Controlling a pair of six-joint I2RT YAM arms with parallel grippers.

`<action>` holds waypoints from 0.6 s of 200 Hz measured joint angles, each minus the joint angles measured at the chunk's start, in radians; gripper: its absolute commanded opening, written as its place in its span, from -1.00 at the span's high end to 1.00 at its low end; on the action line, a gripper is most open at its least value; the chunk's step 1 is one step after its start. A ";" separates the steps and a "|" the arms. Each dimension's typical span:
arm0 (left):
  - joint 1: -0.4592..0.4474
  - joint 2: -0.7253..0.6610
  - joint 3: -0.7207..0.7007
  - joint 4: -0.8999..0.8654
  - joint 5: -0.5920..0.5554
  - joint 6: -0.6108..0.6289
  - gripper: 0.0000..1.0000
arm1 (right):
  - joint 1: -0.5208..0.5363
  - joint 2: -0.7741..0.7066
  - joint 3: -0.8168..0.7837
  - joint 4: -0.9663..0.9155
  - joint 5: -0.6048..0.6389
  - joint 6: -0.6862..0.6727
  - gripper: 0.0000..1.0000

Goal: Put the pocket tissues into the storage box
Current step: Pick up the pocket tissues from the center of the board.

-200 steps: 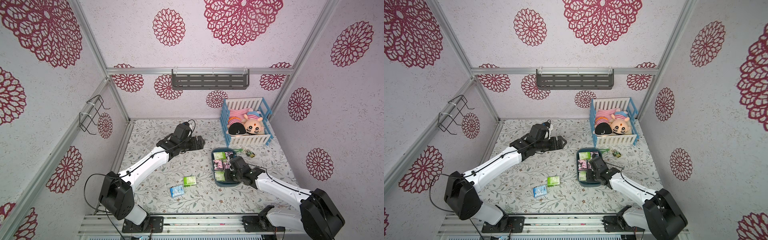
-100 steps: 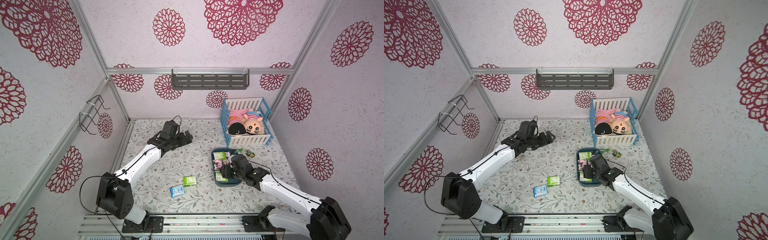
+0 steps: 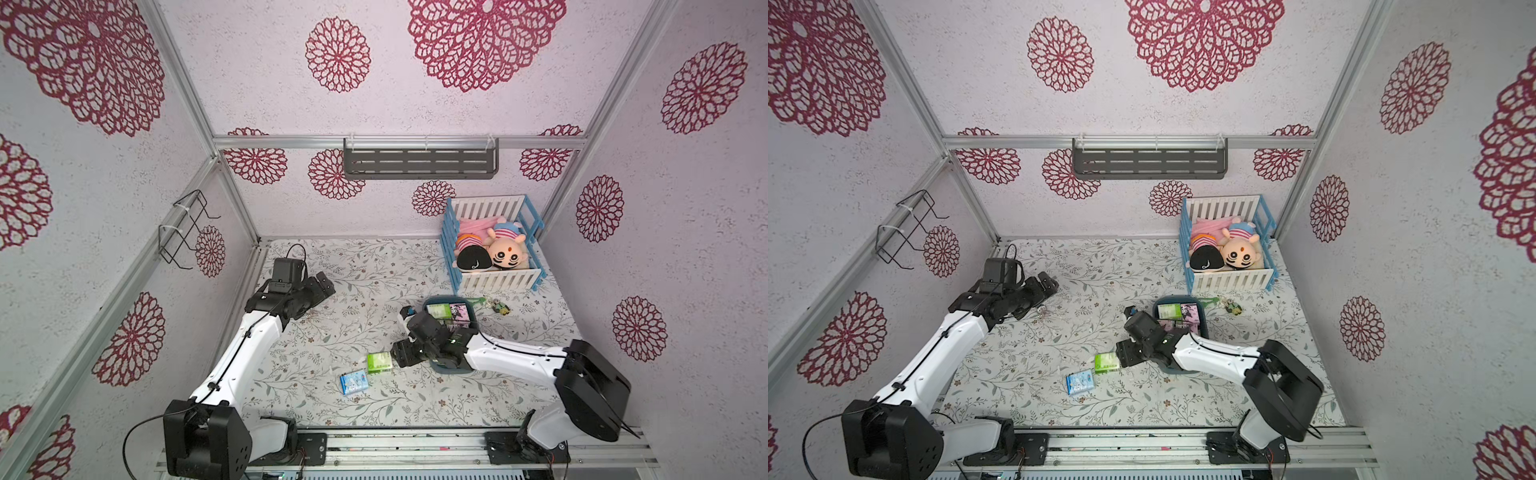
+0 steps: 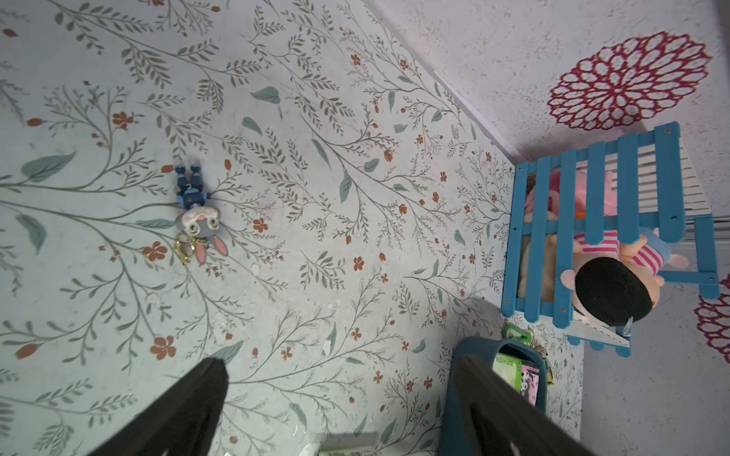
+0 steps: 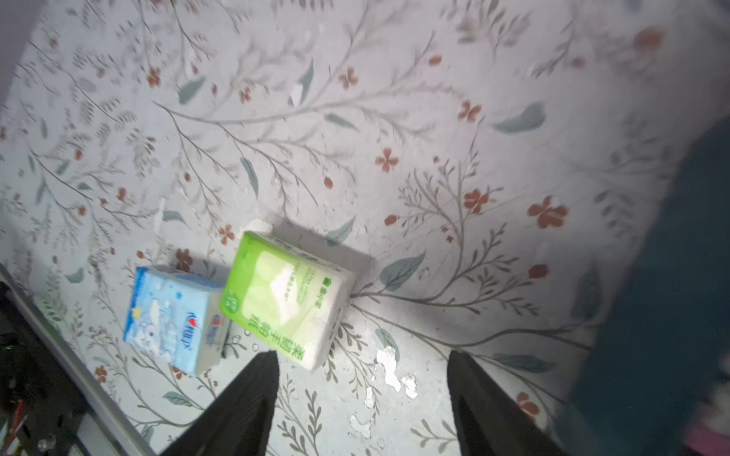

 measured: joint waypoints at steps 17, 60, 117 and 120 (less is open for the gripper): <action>0.001 0.002 -0.016 0.000 0.023 0.002 -0.95 | 0.009 0.047 0.002 0.010 -0.026 0.009 -0.50; 0.001 0.018 -0.016 0.016 0.060 0.002 -0.95 | 0.011 0.111 0.051 0.013 -0.058 0.024 -0.45; 0.000 0.017 -0.016 0.020 0.072 0.007 -0.95 | 0.011 0.162 0.098 0.029 -0.100 0.036 -0.27; 0.000 0.016 -0.016 0.020 0.071 0.009 -0.95 | 0.011 0.167 0.102 0.030 -0.101 0.035 -0.23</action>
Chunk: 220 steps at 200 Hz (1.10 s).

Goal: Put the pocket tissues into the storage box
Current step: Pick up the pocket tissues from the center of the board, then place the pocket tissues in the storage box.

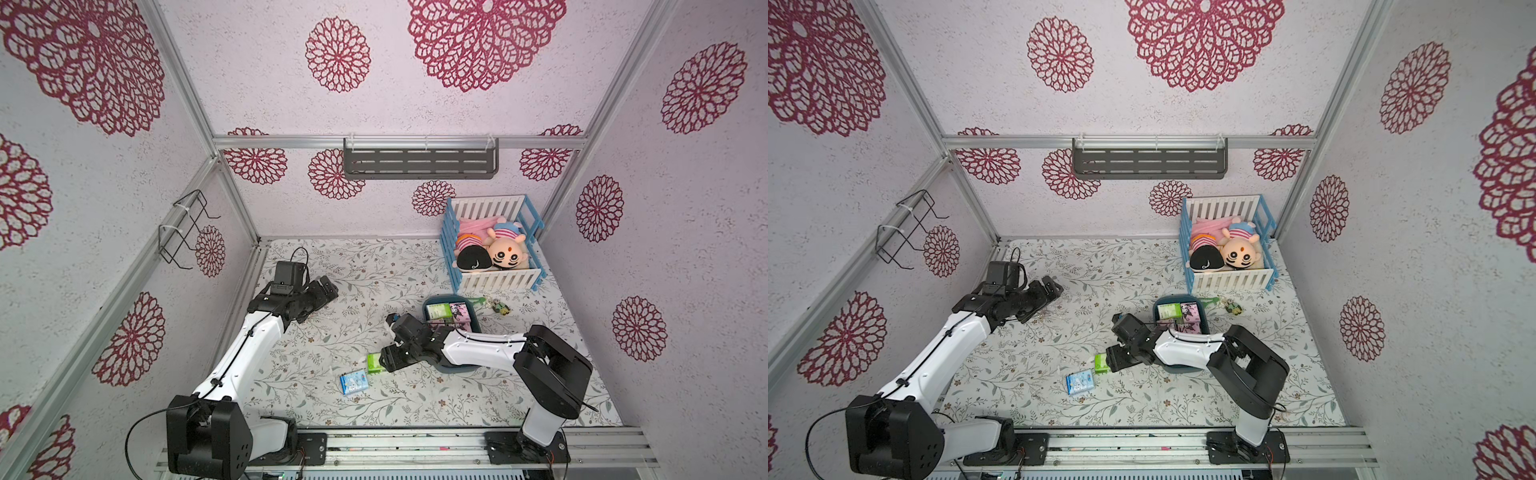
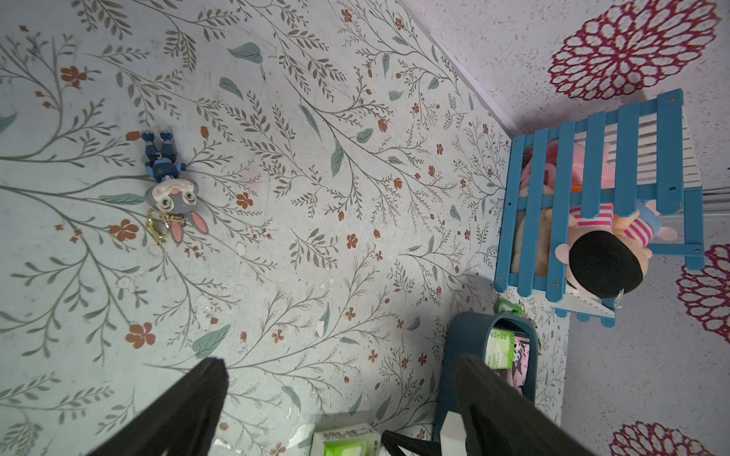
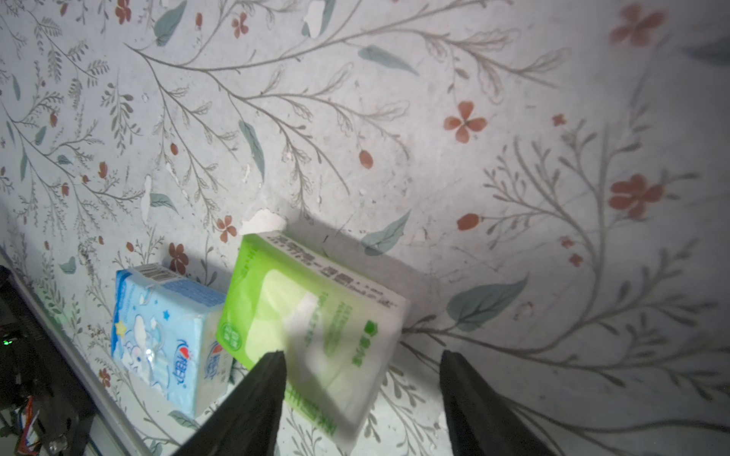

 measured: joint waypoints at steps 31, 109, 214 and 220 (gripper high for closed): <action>-0.001 -0.014 0.000 -0.019 -0.030 0.033 -0.95 | 0.000 0.061 0.047 0.016 -0.032 0.012 0.35; -0.005 -0.020 0.090 -0.079 -0.043 0.096 -0.95 | -0.013 -0.006 0.057 0.019 -0.022 0.023 0.99; -0.308 0.237 0.299 0.073 0.019 0.102 -0.95 | -0.323 -0.687 -0.187 -0.248 0.140 0.022 1.00; -0.319 0.239 0.303 0.084 0.030 0.100 -0.95 | -0.335 -0.708 -0.200 -0.274 0.142 0.023 1.00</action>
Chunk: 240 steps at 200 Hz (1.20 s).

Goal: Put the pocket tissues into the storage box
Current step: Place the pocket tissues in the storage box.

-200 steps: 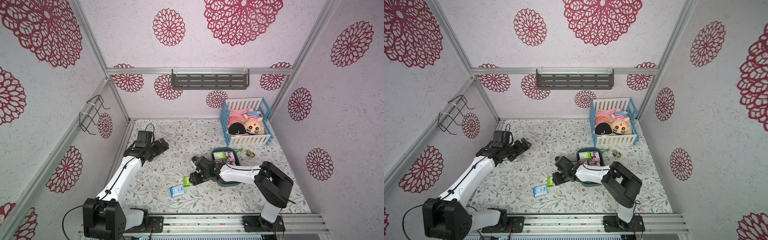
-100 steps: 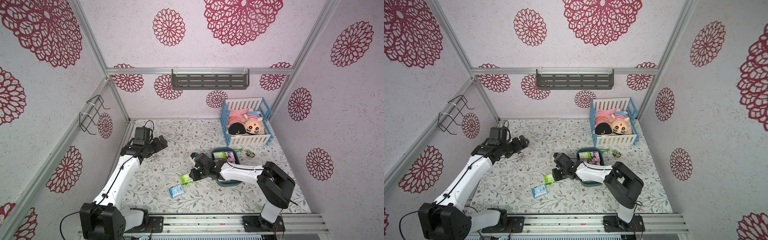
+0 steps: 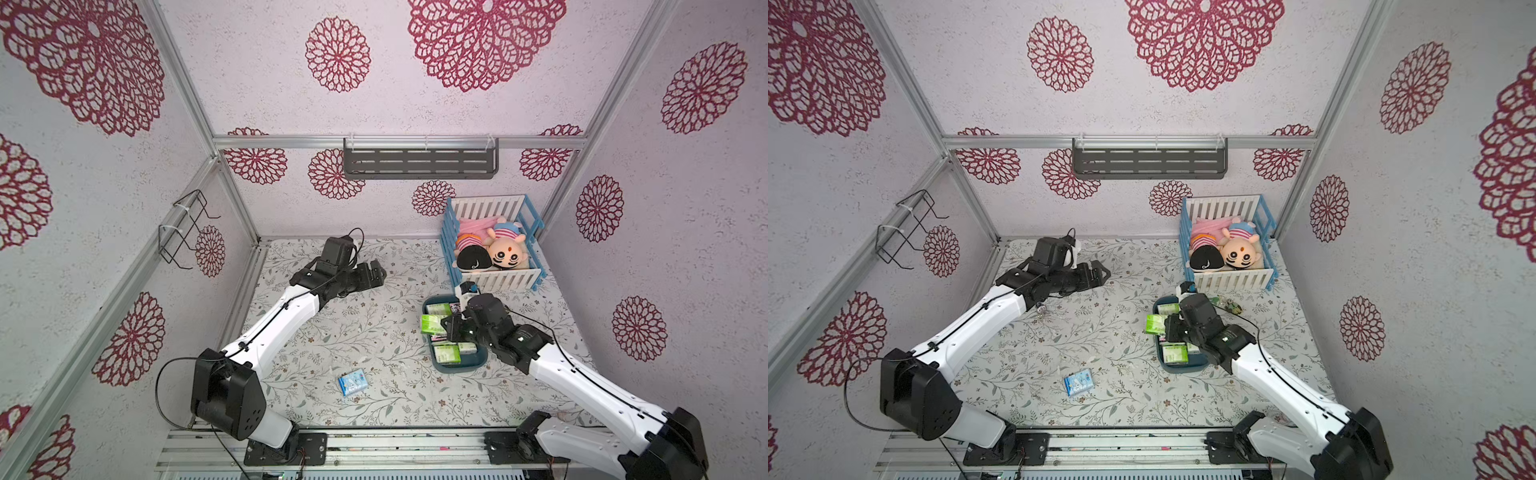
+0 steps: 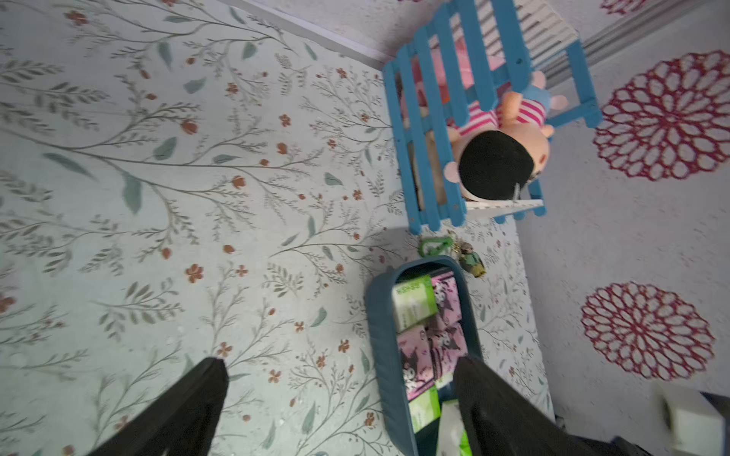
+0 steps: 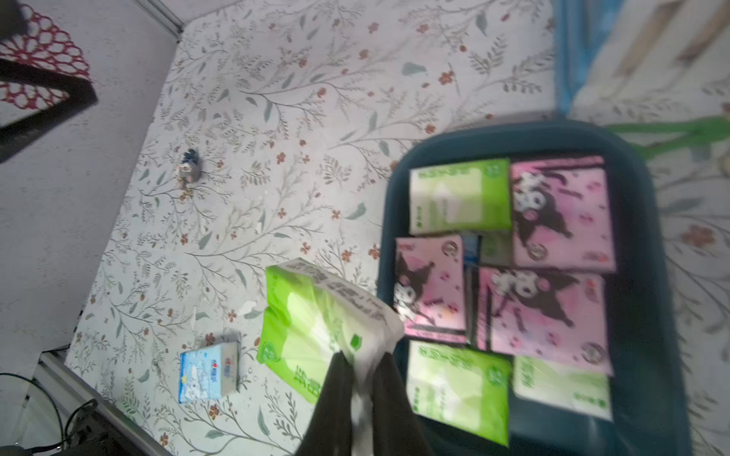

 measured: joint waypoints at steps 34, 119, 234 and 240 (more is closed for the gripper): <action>-0.013 0.000 0.005 0.031 0.021 -0.001 -0.95 | -0.021 -0.053 -0.071 -0.110 0.016 0.011 1.00; -0.011 0.000 0.000 0.029 -0.001 0.009 -0.95 | -0.026 0.023 -0.148 -0.085 0.017 0.014 1.00; -0.007 0.026 0.001 0.004 -0.037 0.027 -0.95 | -0.029 0.146 -0.149 0.079 -0.035 -0.039 0.09; -0.006 0.026 0.001 0.003 -0.042 0.029 -0.95 | -0.029 0.148 -0.148 0.084 -0.035 -0.042 0.04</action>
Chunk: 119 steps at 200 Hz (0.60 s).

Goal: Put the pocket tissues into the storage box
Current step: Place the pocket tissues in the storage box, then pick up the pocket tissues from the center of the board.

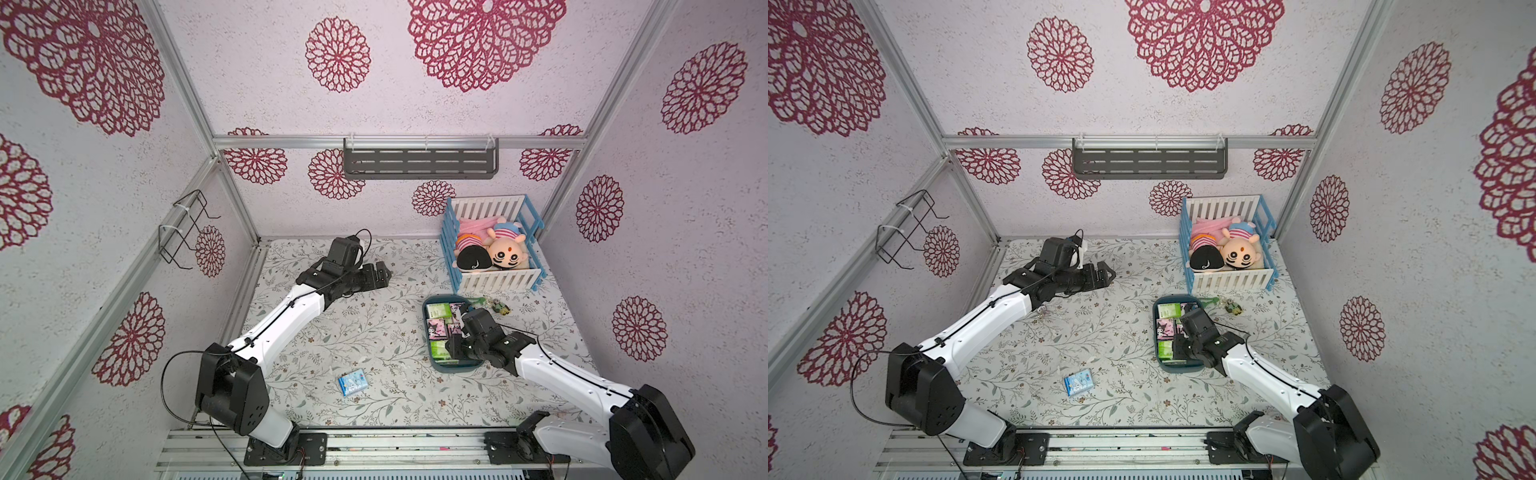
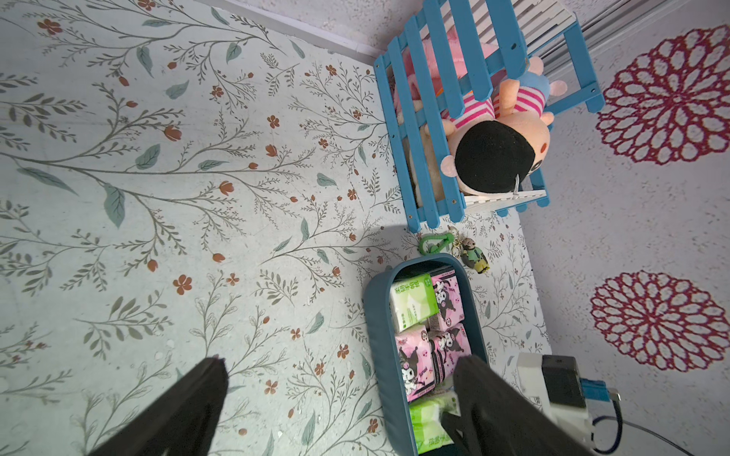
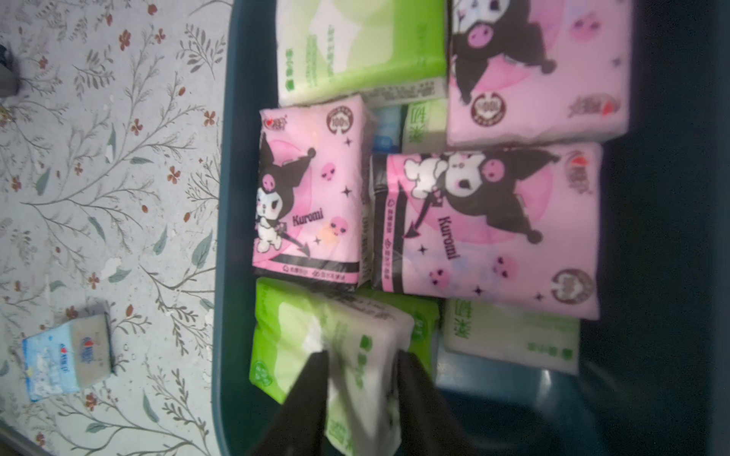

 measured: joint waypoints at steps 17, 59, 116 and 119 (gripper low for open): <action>0.002 0.000 0.000 -0.003 -0.010 0.001 -0.95 | 0.000 0.000 0.000 0.009 0.001 -0.001 -0.09; 0.049 -0.023 -0.033 -0.004 -0.011 -0.011 -0.95 | 0.010 -0.002 0.020 0.009 0.022 -0.009 -0.10; 0.258 -0.272 -0.222 -0.069 -0.069 -0.039 -0.95 | 0.275 0.115 0.195 0.098 0.122 -0.027 -0.18; 0.274 -0.294 -0.235 -0.075 -0.071 -0.039 -0.95 | 0.285 0.133 0.211 0.109 0.118 -0.029 -0.18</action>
